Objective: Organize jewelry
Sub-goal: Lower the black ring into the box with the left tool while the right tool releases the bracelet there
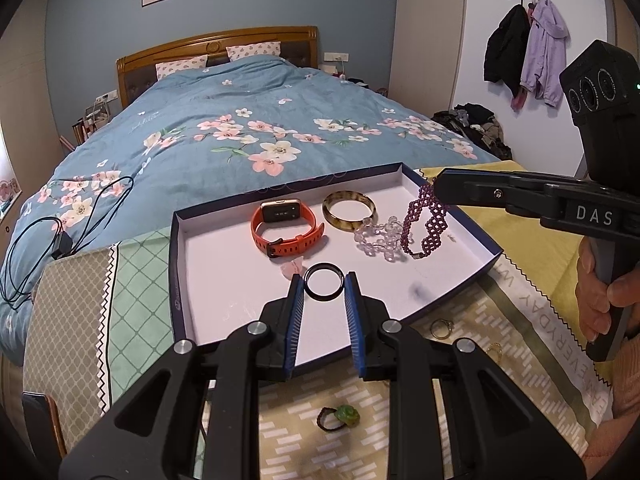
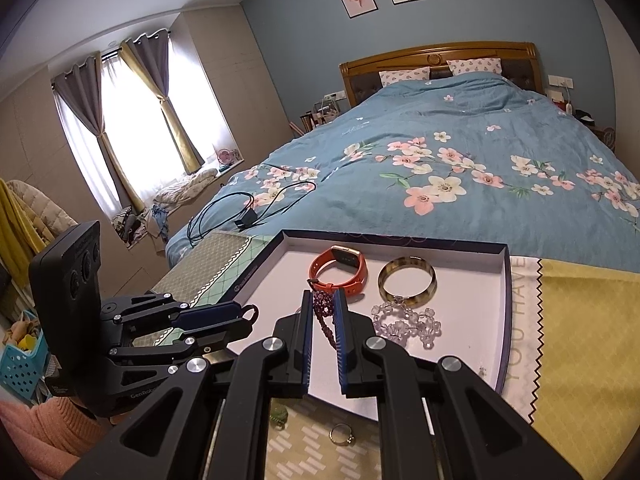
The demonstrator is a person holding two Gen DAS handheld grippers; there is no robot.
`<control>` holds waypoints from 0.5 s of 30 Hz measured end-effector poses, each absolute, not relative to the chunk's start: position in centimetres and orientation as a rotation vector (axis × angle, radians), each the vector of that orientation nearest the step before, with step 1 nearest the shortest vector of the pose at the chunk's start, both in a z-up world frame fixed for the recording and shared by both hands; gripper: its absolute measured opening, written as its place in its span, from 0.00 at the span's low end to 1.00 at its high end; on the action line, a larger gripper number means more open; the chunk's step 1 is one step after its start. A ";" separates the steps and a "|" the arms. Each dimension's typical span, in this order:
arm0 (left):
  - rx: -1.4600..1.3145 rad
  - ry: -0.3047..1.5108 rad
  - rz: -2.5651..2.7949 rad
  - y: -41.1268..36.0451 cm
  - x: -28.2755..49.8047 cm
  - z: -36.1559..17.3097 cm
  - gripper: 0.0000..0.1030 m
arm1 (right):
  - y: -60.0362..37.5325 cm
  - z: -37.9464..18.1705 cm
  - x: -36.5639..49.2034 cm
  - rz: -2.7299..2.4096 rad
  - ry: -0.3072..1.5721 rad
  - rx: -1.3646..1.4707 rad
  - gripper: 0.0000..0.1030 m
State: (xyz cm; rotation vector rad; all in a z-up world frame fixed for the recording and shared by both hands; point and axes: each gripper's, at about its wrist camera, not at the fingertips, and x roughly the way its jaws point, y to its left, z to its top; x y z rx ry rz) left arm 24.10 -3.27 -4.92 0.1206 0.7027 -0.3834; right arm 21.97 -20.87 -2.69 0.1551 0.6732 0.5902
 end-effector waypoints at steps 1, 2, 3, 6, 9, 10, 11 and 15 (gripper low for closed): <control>0.123 0.704 -0.381 -3.3 24.3 -5.0 0.20 | -20.8 -2.8 22.2 0.591 0.678 0.159 0.08; 0.127 0.706 -0.381 -3.3 24.4 -5.1 0.20 | -20.8 -2.9 22.3 0.591 0.681 0.161 0.08; 0.129 0.709 -0.381 -3.4 24.7 -5.2 0.20 | -20.8 -3.0 22.5 0.590 0.685 0.163 0.08; 0.136 0.717 -0.378 -3.6 25.2 -5.6 0.20 | -20.6 -3.4 23.0 0.587 0.697 0.165 0.08; 0.143 0.730 -0.374 -3.8 25.7 -6.1 0.21 | -20.5 -3.8 23.5 0.586 0.709 0.169 0.08; 0.144 0.734 -0.372 -3.9 25.8 -6.2 0.21 | -20.5 -3.9 23.6 0.586 0.711 0.170 0.08; 0.144 0.739 -0.370 -3.9 26.0 -6.3 0.21 | -20.4 -4.0 23.7 0.584 0.714 0.171 0.08; 0.147 0.758 -0.369 -3.9 26.6 -6.9 0.21 | -20.4 -4.5 24.3 0.586 0.729 0.183 0.08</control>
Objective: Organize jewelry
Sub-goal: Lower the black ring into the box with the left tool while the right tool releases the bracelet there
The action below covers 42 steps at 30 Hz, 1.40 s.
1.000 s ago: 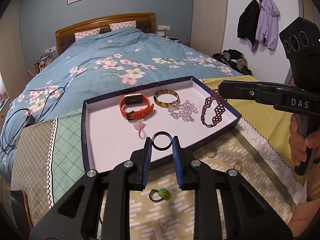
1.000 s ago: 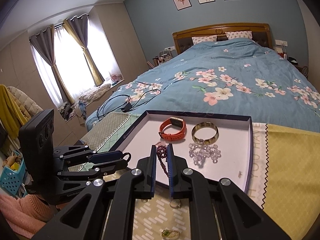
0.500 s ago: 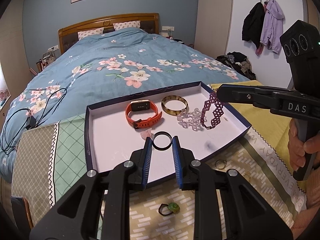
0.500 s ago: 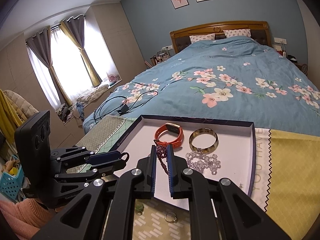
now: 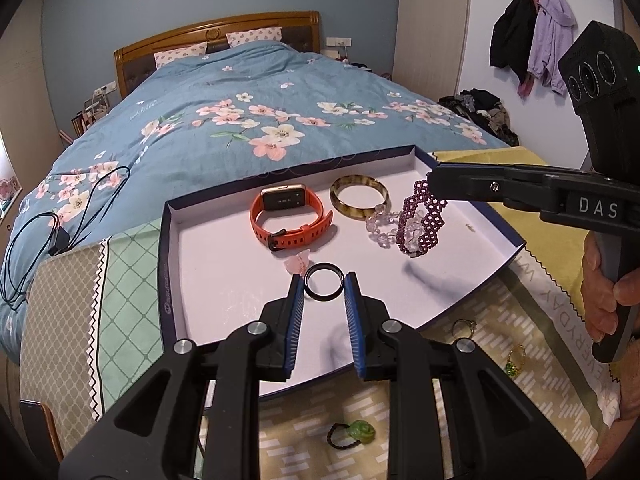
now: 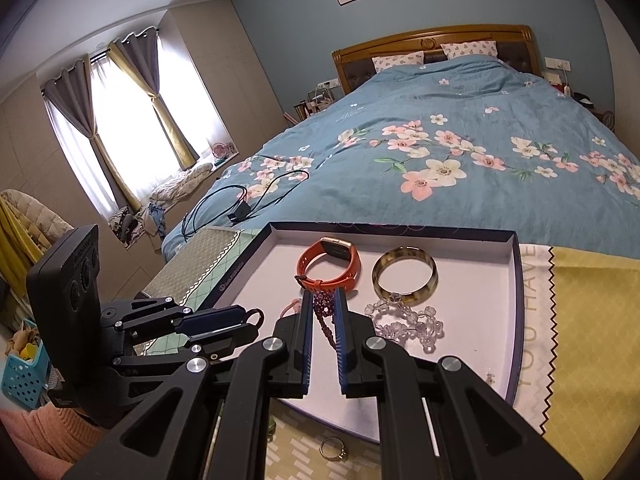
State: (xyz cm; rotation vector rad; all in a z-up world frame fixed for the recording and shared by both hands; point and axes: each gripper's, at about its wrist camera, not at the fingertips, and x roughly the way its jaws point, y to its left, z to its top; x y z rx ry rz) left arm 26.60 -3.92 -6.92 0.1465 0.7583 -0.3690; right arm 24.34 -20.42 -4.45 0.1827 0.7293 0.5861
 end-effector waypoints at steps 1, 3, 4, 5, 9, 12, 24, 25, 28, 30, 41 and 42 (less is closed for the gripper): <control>0.148 0.762 -0.368 -3.9 26.8 -7.1 0.21 | -20.4 -4.5 24.5 0.587 0.732 0.184 0.08; 0.146 0.772 -0.369 -3.9 27.1 -7.3 0.21 | -20.4 -4.8 24.8 0.584 0.740 0.185 0.08; 0.146 0.776 -0.369 -4.0 27.2 -7.4 0.21 | -20.4 -4.9 25.1 0.585 0.744 0.188 0.08; 0.146 0.780 -0.367 -4.0 27.4 -7.5 0.21 | -20.4 -4.9 25.1 0.585 0.747 0.192 0.08; 0.150 0.796 -0.365 -4.1 28.1 -8.0 0.20 | -20.6 -5.4 25.8 0.579 0.763 0.204 0.08; 0.162 0.805 -0.361 -4.4 28.7 -8.4 0.21 | -21.0 -5.9 26.4 0.560 0.776 0.214 0.08; 0.182 0.853 -0.340 -4.9 30.6 -10.2 0.21 | -22.9 -7.7 28.0 0.468 0.815 0.275 0.09; 0.180 0.859 -0.339 -4.9 30.8 -10.4 0.21 | -22.9 -7.8 28.1 0.465 0.817 0.274 0.09; 0.177 0.872 -0.338 -4.9 31.3 -10.8 0.21 | -23.1 -8.3 28.4 0.441 0.826 0.281 0.11; 0.172 0.869 -0.338 -4.8 31.4 -10.9 0.21 | -23.3 -8.4 28.5 0.431 0.831 0.284 0.13; 0.135 0.764 -0.304 -3.3 29.5 -7.9 0.35 | -23.9 -6.4 25.9 0.424 0.767 0.235 0.28; 0.126 0.747 -0.308 -2.9 28.9 -7.4 0.36 | -23.8 -6.1 25.4 0.432 0.762 0.221 0.28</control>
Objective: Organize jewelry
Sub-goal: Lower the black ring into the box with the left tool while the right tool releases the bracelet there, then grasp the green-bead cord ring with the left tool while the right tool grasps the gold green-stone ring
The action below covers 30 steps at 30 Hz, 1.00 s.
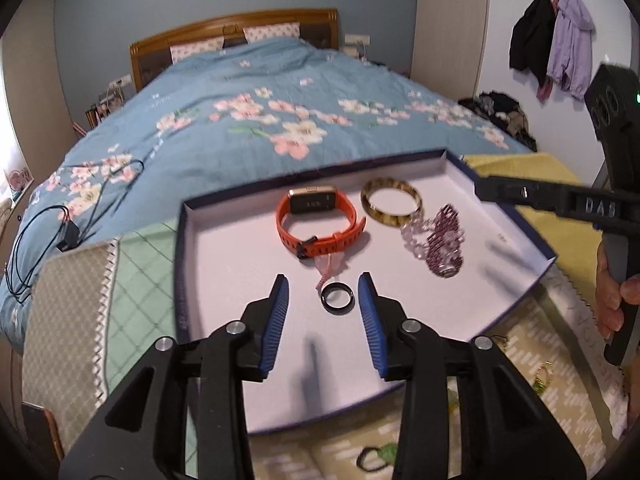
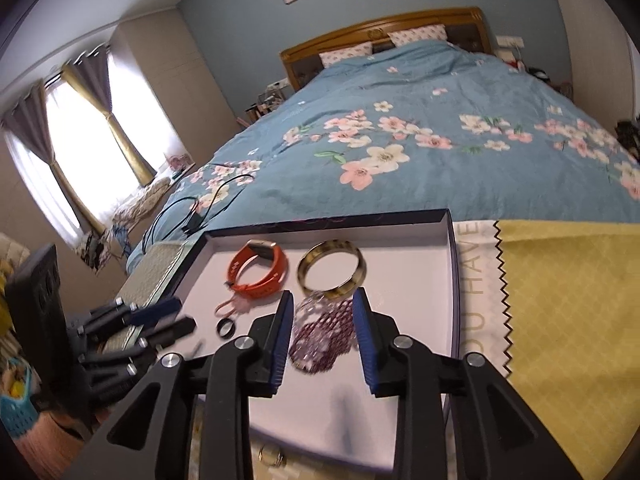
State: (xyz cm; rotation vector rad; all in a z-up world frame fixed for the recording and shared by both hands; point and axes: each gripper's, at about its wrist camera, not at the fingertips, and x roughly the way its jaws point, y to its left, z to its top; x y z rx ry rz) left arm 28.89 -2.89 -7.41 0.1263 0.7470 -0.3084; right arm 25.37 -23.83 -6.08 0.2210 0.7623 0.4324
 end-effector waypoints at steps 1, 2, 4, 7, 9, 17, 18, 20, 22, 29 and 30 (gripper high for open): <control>0.124 0.739 -0.309 -2.7 28.4 -7.0 0.36 | -23.7 -5.8 24.7 0.447 0.757 0.205 0.28; 0.123 0.724 -0.310 -2.4 27.7 -6.6 0.36 | -23.5 -5.6 24.0 0.461 0.751 0.189 0.28; 0.121 0.710 -0.322 -2.1 26.4 -6.2 0.36 | -23.4 -5.3 22.7 0.490 0.748 0.166 0.29; 0.145 0.694 -0.330 -1.6 24.2 -6.0 0.36 | -23.3 -5.2 20.8 0.520 0.750 0.148 0.29; 0.150 0.697 -0.348 -1.3 22.8 -6.2 0.36 | -23.4 -5.6 19.3 0.543 0.765 0.138 0.29; 0.164 0.756 -0.368 -0.6 18.9 -8.5 0.40 | -23.4 -8.5 15.4 0.559 0.871 0.122 0.31; 0.168 0.761 -0.369 -0.6 18.7 -8.8 0.40 | -23.3 -8.9 15.0 0.562 0.881 0.124 0.32; 0.177 0.772 -0.380 -0.8 18.0 -9.2 0.41 | -23.3 -9.5 14.4 0.559 0.893 0.126 0.34; 0.186 0.780 -0.380 -1.0 17.7 -9.5 0.41 | -23.4 -9.9 14.0 0.561 0.906 0.140 0.34; 0.200 0.803 -0.381 -1.5 17.7 -9.8 0.43 | -22.6 -10.3 13.3 0.558 0.919 0.123 0.35; 0.202 0.810 -0.378 -1.5 17.8 -9.9 0.43 | -22.4 -10.3 13.2 0.551 0.920 0.110 0.35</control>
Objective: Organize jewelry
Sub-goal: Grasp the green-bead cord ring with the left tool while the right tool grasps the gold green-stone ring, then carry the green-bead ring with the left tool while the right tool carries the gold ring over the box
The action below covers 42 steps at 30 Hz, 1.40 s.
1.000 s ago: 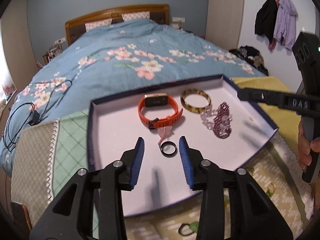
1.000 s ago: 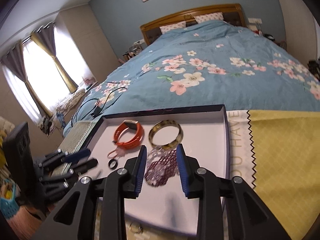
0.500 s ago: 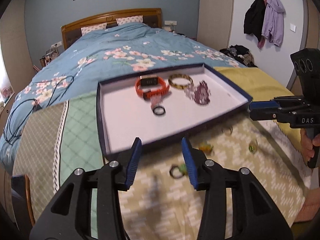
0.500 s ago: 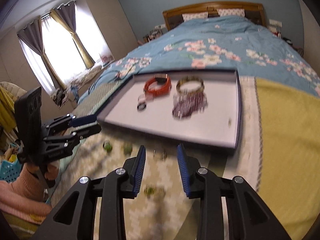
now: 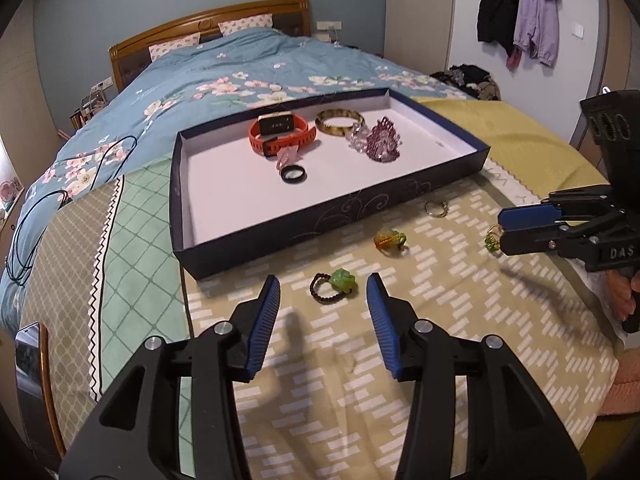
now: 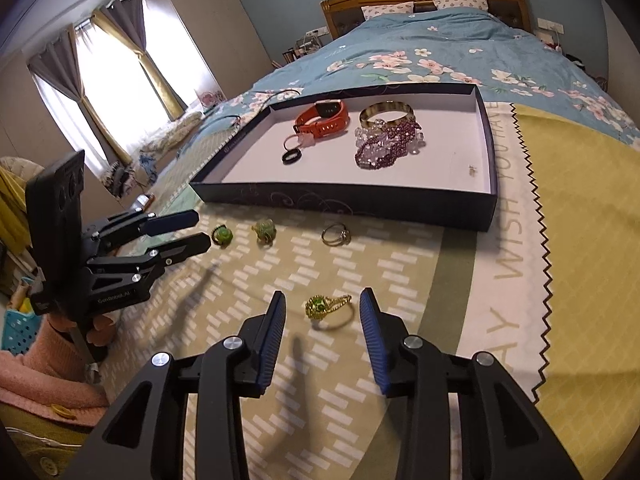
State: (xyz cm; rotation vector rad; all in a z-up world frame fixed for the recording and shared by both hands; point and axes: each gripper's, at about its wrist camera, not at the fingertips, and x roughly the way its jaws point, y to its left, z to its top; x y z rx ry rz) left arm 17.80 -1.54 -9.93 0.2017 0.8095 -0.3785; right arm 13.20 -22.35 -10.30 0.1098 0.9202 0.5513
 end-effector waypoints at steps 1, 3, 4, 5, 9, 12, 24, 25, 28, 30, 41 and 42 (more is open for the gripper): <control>0.201 0.814 -0.380 -1.6 17.9 -10.0 0.43 | -22.2 -10.3 13.2 0.548 0.920 0.101 0.35; 0.200 0.829 -0.379 -1.8 18.2 -10.2 0.43 | -21.9 -10.5 13.1 0.543 0.919 0.088 0.35; 0.198 0.836 -0.379 -1.9 18.4 -10.3 0.43 | -21.8 -10.6 13.1 0.540 0.920 0.085 0.35; 0.193 0.842 -0.383 -1.9 18.5 -10.4 0.43 | -21.7 -10.6 13.0 0.534 0.917 0.083 0.35; 0.179 0.874 -0.392 -2.1 19.3 -10.9 0.43 | -21.3 -10.5 13.1 0.506 0.905 0.062 0.31; 0.171 0.887 -0.388 -2.2 19.5 -11.1 0.40 | -21.4 -10.5 13.1 0.492 0.903 0.055 0.24; 0.193 0.882 -0.411 -3.2 19.1 -11.1 0.24 | -21.7 -10.6 13.1 0.492 0.900 0.055 0.07; 0.191 0.882 -0.412 -3.2 19.1 -11.1 0.23 | -21.7 -10.6 13.0 0.493 0.899 0.056 0.07; 0.187 0.882 -0.414 -3.3 19.0 -11.1 0.23 | -21.7 -10.5 13.0 0.498 0.894 0.062 0.06; 0.182 0.882 -0.413 -3.3 18.9 -11.1 0.23 | -21.8 -10.4 12.9 0.503 0.891 0.069 0.05; 0.145 0.877 -0.413 -2.7 17.9 -10.9 0.22 | -22.2 -9.4 12.7 0.524 0.853 0.101 0.05; 0.147 0.876 -0.411 -2.7 17.8 -10.9 0.22 | -22.1 -9.3 12.8 0.525 0.852 0.101 0.05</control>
